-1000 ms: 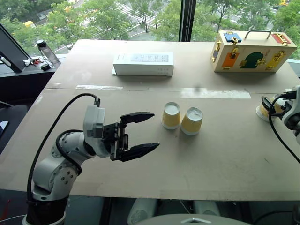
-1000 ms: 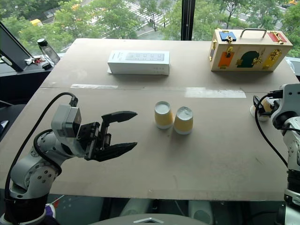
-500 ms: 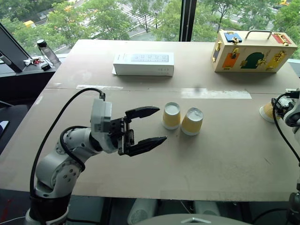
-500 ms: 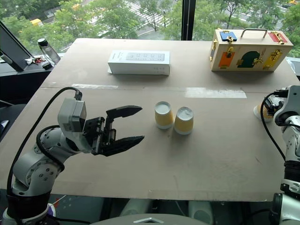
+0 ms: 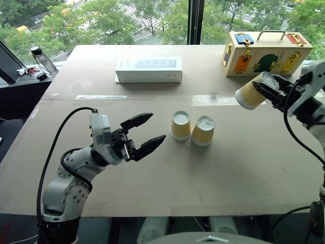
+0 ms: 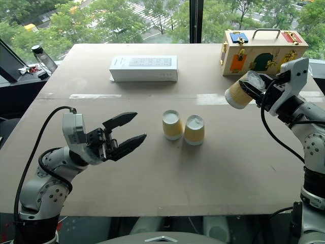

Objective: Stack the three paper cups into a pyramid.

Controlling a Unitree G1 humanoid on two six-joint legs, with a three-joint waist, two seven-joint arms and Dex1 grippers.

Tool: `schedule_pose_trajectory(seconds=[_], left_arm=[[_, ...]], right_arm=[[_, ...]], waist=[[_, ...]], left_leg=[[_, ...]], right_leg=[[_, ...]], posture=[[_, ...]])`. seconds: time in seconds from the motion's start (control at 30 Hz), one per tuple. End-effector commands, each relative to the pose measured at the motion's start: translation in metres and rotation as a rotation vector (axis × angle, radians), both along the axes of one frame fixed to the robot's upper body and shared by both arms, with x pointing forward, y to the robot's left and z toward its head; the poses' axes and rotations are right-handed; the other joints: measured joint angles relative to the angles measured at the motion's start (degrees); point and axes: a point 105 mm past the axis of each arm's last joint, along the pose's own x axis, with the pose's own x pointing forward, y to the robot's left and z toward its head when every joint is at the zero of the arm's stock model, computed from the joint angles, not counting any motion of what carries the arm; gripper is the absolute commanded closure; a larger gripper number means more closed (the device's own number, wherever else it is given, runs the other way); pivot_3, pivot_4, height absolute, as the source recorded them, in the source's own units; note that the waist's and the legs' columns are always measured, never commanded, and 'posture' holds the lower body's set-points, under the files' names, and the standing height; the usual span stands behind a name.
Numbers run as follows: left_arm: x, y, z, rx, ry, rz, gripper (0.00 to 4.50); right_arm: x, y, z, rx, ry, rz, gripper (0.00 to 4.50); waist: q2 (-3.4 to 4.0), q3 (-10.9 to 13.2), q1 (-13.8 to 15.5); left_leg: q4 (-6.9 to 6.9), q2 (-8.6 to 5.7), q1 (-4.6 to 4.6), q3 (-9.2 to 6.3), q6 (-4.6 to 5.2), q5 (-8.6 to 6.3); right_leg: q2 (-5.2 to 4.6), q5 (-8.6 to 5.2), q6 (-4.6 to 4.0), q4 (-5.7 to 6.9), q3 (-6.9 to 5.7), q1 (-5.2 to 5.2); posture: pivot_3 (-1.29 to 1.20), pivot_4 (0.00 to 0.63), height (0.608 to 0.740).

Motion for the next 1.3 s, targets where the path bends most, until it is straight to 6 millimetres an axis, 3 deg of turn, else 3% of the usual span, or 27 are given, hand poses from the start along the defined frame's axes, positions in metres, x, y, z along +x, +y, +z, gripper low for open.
schedule_pose_trajectory(seconds=[0.03, 0.17, 0.33, 0.67, 0.73, 0.77, 0.83, 0.97, 1.07, 1.3], left_arm=[[-0.019, 0.026, -0.007, 0.027, 0.009, -0.012, 0.0], [-0.031, 0.051, -0.013, 0.026, 0.043, -0.002, 0.0], [-0.042, 0.065, -0.023, 0.034, 0.067, 0.034, 0.0], [-0.044, 0.064, -0.029, 0.035, 0.058, 0.048, 0.0], [-0.043, 0.063, -0.029, 0.035, 0.056, 0.046, 0.0], [-0.043, 0.063, -0.029, 0.034, 0.054, 0.045, 0.0], [-0.044, 0.062, -0.029, 0.03, 0.05, 0.045, 0.0], [-0.044, 0.06, -0.026, 0.018, 0.034, 0.038, 0.0], [-0.043, 0.055, -0.016, -0.008, 0.003, 0.023, 0.0], [-0.037, 0.051, -0.01, -0.037, -0.009, 0.012, 0.0]], right_arm=[[-0.016, 0.051, 0.006, -0.1, 0.018, 0.229, 2.47], [-0.018, 0.079, 0.007, -0.163, 0.022, 0.314, 2.47], [-0.025, 0.105, 0.003, -0.21, 0.015, 0.407, 2.47], [-0.012, 0.112, -0.023, -0.328, 0.025, 0.391, 2.47], [-0.01, 0.113, -0.027, -0.339, 0.03, 0.392, 1.45], [-0.011, 0.114, -0.029, -0.348, 0.033, 0.404, 1.21], [-0.011, 0.114, -0.032, -0.358, 0.03, 0.41, 0.07], [-0.012, 0.106, -0.017, -0.339, -0.062, 0.373, 0.07], [-0.024, 0.097, -0.006, -0.311, -0.116, 0.398, 0.07], [-0.044, 0.083, -0.003, -0.262, -0.147, 0.415, 0.07]], waist=[[-0.03, 0.0, 0.2], [-0.04, 0.0, 0.8], [-0.04, 0.0, 0.6], [-0.05, 0.0, 0.2], [-0.06, 0.0, 0.1], [-0.06, 0.0, 0.1], [-0.06, 0.0, 0.1], [-0.06, 0.0, 0.2], [-0.07, 0.0, 0.4], [-0.07, 0.0, 0.3]], left_leg=[[0.0, 0.03, -0.03, -0.04, -0.01, -0.01], [0.0, -0.03, -0.2, -0.12, -0.01, -0.01], [-0.01, -0.05, -0.23, -0.05, -0.02, -0.02], [-0.02, -0.05, -0.22, -0.1, -0.03, -0.03], [-0.02, -0.05, -0.22, -0.09, -0.03, -0.03], [-0.02, -0.04, -0.22, -0.09, -0.04, -0.03], [-0.02, -0.04, -0.22, -0.09, -0.04, -0.04], [-0.03, -0.04, -0.23, -0.09, -0.05, -0.04], [-0.03, -0.04, -0.24, -0.09, -0.06, -0.04], [-0.03, -0.03, -0.24, -0.1, -0.06, -0.05]], right_leg=[[-0.01, -0.03, -0.05, -0.03, -0.01, 0.0], [-0.1, -0.13, -0.22, -0.11, -0.05, -0.09], [-0.23, -0.12, -0.22, -0.12, -0.05, -0.2], [-0.21, -0.09, -0.24, -0.1, -0.08, -0.23], [-0.2, -0.02, -0.11, -0.09, -0.1, -0.24], [-0.2, 0.01, -0.06, -0.09, -0.1, -0.24], [-0.19, 0.03, -0.04, -0.09, -0.11, -0.24], [-0.19, 0.03, -0.04, -0.09, -0.11, -0.26], [-0.19, 0.03, -0.02, -0.09, -0.11, -0.27], [-0.16, 0.04, -0.02, -0.08, -0.1, -0.26]], posture=[[0.0, 0.15, 0.74], [0.0, 0.15, 0.74], [0.0, 0.15, 0.74], [0.0, 0.15, 0.74], [0.0, 0.15, 0.74], [0.0, 0.15, 0.74], [0.0, 0.15, 0.74], [0.0, 0.15, 0.74], [0.0, 0.15, 0.74], [0.0, 0.15, 0.74]])
